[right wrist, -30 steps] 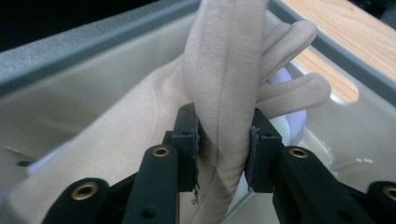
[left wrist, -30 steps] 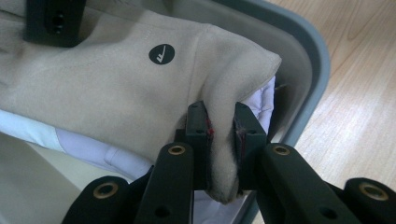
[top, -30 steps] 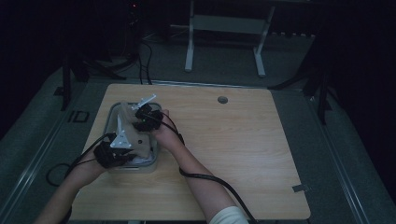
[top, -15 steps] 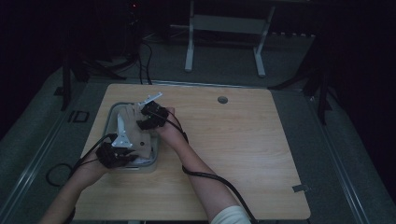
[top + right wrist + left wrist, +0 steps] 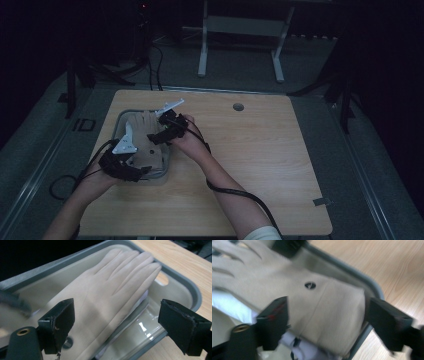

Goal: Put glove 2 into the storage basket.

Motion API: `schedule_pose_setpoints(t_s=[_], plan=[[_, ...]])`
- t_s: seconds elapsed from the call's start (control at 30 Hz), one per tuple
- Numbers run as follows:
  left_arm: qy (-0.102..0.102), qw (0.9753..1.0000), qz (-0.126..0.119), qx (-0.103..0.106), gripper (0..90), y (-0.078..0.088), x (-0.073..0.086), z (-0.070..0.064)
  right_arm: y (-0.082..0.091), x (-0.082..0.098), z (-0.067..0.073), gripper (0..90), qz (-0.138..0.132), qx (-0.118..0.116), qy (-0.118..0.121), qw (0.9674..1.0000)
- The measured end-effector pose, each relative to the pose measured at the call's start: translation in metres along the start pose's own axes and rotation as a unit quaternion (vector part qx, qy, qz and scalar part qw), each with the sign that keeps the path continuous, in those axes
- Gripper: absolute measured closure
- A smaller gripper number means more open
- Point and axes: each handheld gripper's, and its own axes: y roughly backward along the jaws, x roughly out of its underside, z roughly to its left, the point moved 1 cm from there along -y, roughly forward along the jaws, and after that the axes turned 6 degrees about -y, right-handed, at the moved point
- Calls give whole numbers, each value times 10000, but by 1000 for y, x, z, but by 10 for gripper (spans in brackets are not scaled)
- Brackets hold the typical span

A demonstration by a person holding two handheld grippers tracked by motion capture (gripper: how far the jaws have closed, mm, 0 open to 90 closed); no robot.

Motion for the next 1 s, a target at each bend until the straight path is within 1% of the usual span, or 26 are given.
schedule_pose_setpoints(t_s=[0.03,0.07,0.1,0.13,0.2,0.27,0.3,0.33,0.37,0.4,0.47,0.5,0.53,0.6,0.63,0.67,0.7,0.73,0.77,0.8,0.83,0.87,0.9,0.93,0.97,1.0], plan=[[37,10000,-33,17,143,0,-2,-1,2,2,0,139,-6,27,-34,10000],[36,10000,-70,20,140,-1,-4,-3,4,3,0,139,-25,-15,-18,10000],[76,9999,-68,5,129,-3,-7,-4,7,6,0,140,-31,-12,34,10000],[64,10000,-66,8,128,-5,-9,-6,9,8,0,142,-23,13,36,10000],[76,9999,-136,-74,128,-8,-13,-10,13,12,0,142,-19,-25,55,10000],[134,9997,-217,-17,128,-11,-16,-12,17,16,-1,143,-5,32,90,10000],[161,9995,-252,28,129,-12,-17,-13,19,18,-2,143,-24,4,106,9999],[144,9994,-314,76,128,-14,-19,-16,22,20,-3,143,-23,23,92,10000],[144,9994,-314,76,129,-14,-19,-16,22,20,-3,143,-23,23,92,10000],[96,9992,-357,138,129,-15,-22,-19,27,25,-5,143,-28,37,104,9999],[79,9991,-385,168,129,-16,-23,-21,29,26,-6,143,-33,45,92,9999],[47,9986,-466,235,129,-18,-26,-26,33,31,-9,144,-34,71,110,9999],[47,9986,-466,235,130,-18,-26,-26,33,31,-9,144,-34,71,110,9999],[-17,9984,-496,259,129,-20,-28,-30,38,35,-12,145,-41,90,90,9999],[-75,9980,-542,324,130,-22,-31,-35,43,39,-15,147,-85,159,148,9997],[-75,9980,-542,324,130,-22,-31,-35,43,39,-15,147,-85,159,148,9997],[-104,9976,-518,458,130,-23,-35,-40,47,44,-20,147,-111,195,124,9997],[-104,9976,-518,458,130,-23,-35,-40,47,44,-20,147,-111,195,124,9997],[-164,9966,-517,620,130,-26,-37,-46,51,49,-22,147,-141,209,113,9996],[-164,9966,-517,620,130,-26,-37,-46,51,49,-22,147,-141,209,113,9996],[-233,9959,-545,684,130,-30,-38,-52,54,54,-25,147,-138,243,131,9995],[-233,9959,-545,684,131,-30,-38,-52,54,54,-25,147,-138,243,131,9995],[-289,9951,-563,763,131,-35,-39,-58,59,60,-28,147,-133,241,133,9995],[-289,9951,-563,763,131,-35,-39,-58,59,60,-28,147,-133,241,133,9995],[-335,9949,-569,762,131,-37,-39,-61,63,66,-31,147,-127,270,135,9995],[-376,9946,-551,798,131,-40,-40,-63,63,66,-31,147,-127,270,135,9995]])
